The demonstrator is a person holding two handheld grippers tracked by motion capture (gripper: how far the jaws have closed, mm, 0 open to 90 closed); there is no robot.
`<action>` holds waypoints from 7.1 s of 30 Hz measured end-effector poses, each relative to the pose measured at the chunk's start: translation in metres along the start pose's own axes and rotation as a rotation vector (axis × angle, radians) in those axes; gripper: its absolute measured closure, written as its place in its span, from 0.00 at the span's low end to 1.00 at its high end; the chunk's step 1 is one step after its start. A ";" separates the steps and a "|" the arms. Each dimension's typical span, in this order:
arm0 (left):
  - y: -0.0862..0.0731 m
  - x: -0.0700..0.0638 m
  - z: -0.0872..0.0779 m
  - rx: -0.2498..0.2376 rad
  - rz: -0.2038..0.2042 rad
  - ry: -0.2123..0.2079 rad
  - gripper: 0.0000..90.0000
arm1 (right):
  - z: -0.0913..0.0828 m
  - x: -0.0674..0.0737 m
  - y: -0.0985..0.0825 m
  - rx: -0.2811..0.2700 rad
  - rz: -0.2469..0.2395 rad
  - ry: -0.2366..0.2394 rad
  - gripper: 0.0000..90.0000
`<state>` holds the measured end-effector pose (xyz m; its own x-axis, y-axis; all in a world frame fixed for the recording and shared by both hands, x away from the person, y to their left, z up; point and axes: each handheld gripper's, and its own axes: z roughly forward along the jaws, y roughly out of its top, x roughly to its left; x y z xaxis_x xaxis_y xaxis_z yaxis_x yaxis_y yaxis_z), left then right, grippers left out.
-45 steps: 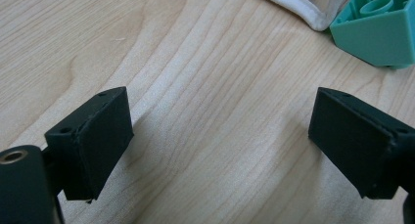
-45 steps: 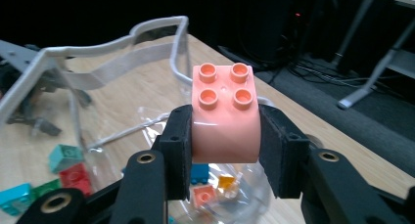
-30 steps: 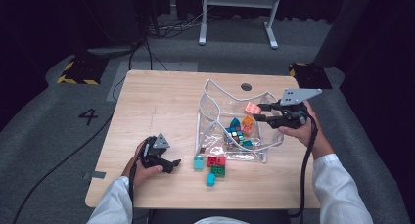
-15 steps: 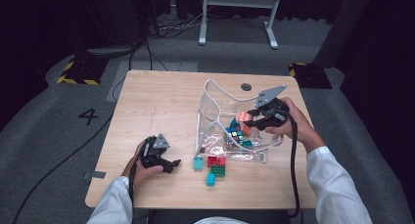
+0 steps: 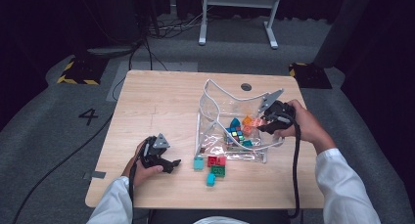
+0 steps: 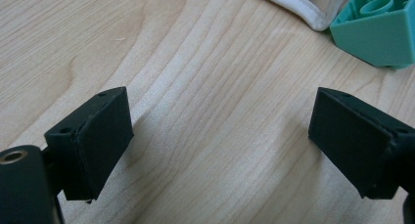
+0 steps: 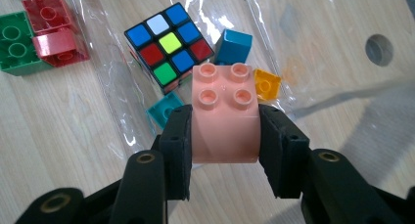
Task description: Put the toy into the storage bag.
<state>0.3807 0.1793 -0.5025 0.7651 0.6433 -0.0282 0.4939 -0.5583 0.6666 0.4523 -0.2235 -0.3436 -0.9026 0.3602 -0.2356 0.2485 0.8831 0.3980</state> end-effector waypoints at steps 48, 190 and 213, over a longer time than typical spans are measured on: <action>0.001 0.000 0.001 -0.005 0.002 0.003 0.10 | -0.064 0.034 -0.124 -0.492 0.224 -0.167 0.33; 0.001 0.000 0.001 -0.004 0.002 0.003 0.10 | 0.055 0.121 -0.142 -0.434 0.203 0.071 0.66; 0.001 0.000 0.001 -0.004 0.001 0.002 0.10 | 0.006 0.048 -0.153 -0.455 0.374 -0.152 0.66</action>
<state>0.3811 0.1784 -0.5027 0.7648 0.6438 -0.0256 0.4915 -0.5573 0.6692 0.3729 -0.3395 -0.4207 -0.7143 0.6900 -0.1172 0.3336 0.4829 0.8096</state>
